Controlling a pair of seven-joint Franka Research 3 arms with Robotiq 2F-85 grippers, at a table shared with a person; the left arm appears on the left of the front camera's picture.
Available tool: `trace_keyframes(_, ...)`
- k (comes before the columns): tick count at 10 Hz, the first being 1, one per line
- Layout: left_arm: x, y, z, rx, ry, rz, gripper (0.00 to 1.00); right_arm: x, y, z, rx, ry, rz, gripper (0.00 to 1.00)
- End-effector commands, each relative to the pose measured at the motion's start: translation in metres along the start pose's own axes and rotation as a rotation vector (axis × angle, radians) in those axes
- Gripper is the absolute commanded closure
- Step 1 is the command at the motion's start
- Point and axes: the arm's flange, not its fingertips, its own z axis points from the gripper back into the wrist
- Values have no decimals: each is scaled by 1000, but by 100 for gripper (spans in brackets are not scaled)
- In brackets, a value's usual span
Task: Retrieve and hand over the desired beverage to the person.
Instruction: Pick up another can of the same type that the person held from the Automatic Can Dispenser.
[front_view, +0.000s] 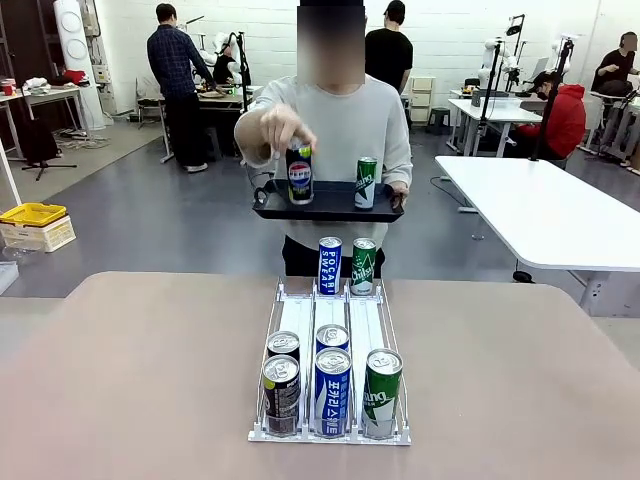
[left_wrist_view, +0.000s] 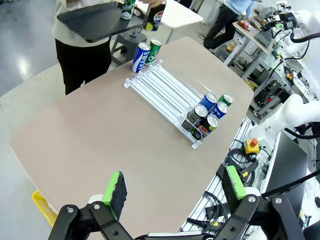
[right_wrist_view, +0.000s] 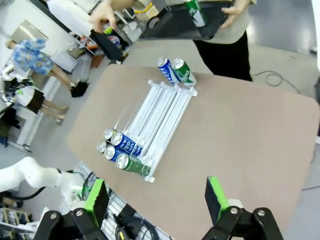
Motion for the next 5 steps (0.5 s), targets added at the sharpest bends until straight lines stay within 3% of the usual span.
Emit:
trace_keyframes(1,0,0,2,-12,-16,-21,0,0,-6,3,10,-2,-14,0)
trace_keyframes(5,0,0,2,-12,-16,-21,0,0,-6,3,10,-2,-14,0)
